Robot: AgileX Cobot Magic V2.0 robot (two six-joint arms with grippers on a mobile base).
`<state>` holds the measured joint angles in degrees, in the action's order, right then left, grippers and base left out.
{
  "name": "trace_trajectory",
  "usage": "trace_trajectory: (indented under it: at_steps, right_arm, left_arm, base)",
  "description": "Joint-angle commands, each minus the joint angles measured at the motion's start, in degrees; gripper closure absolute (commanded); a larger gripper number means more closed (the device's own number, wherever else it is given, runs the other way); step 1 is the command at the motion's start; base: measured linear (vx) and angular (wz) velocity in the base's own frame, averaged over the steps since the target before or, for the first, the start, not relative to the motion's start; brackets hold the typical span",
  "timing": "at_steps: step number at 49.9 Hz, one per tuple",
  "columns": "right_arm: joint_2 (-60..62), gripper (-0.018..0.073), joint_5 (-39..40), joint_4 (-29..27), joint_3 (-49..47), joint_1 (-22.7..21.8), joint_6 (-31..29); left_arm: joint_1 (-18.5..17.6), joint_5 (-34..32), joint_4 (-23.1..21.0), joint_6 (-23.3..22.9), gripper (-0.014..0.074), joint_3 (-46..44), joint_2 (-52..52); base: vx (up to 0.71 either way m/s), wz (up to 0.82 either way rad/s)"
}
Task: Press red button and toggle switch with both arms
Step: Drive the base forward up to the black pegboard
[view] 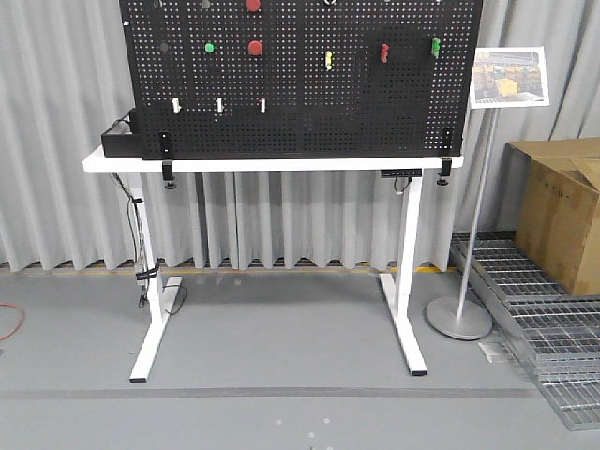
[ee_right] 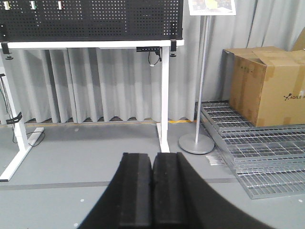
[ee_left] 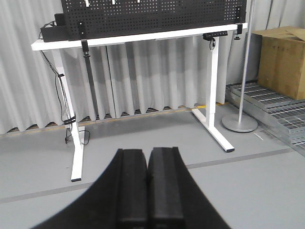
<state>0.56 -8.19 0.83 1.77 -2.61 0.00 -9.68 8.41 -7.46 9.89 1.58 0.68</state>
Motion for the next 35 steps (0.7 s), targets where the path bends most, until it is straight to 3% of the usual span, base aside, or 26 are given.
trace_trajectory:
  at_steps: [1, 35]
  right_arm:
    - [0.99, 0.0562, 4.35, 0.47, 0.64, -0.38, 0.0]
    - [0.99, 0.0562, 4.35, 0.47, 0.64, -0.38, 0.0]
  left_arm:
    - [0.03, -4.8, -0.25, -0.48, 0.0594, 2.01, 0.91]
    - [0.03, -4.8, -0.25, -0.48, 0.0594, 2.01, 0.91]
  base:
    - [0.0, 0.0]
    - [0.01, 0.0]
